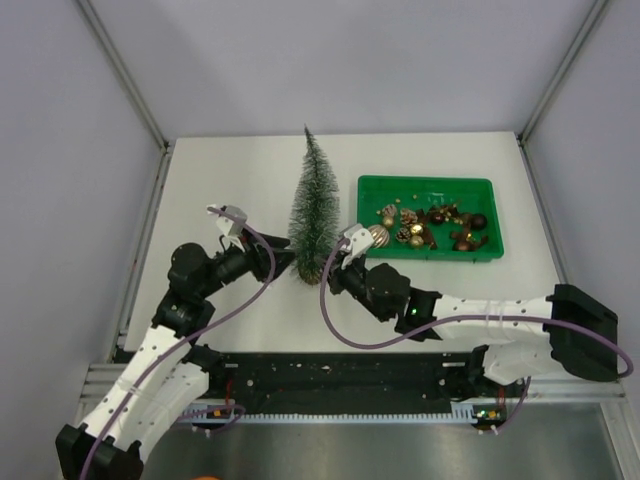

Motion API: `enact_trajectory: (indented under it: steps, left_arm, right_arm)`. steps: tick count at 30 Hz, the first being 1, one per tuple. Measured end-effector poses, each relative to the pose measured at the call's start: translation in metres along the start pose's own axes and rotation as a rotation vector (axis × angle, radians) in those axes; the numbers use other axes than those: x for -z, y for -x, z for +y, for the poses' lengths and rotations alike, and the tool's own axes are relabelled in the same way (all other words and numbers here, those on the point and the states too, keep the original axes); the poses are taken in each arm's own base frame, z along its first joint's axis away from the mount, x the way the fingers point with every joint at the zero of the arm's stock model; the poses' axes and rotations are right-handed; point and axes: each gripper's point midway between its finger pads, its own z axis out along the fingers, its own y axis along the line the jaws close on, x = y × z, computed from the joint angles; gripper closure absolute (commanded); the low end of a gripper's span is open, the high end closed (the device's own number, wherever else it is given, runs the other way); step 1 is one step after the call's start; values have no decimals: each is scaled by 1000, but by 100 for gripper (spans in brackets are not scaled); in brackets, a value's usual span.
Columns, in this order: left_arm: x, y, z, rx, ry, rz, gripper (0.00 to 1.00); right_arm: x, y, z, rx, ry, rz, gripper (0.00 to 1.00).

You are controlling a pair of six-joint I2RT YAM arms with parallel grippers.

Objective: Decorate the small christmas tree

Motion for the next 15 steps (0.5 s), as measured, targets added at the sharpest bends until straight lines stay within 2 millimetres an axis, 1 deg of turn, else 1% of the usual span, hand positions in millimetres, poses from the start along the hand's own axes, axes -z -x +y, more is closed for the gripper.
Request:
enact_trajectory:
  steps: [3, 6, 8, 11, 15]
  left_arm:
    - [3, -5, -12, 29, -51, 21, 41]
    - [6, -15, -24, 49, -111, 53, 38]
    - [8, -23, -28, 58, -139, 77, 36]
    - [9, -30, -31, 65, -159, 98, 36]
    - [8, -30, -29, 66, -158, 98, 33]
  right_arm:
    - [-4, 0, 10, -49, 36, -12, 100]
    - [-6, 1, 20, -100, 78, -20, 100]
    - [-7, 4, 29, -140, 114, -34, 100]
    - [-7, 15, 42, -199, 174, -70, 100]
    - [-8, 17, 49, -227, 210, -78, 100]
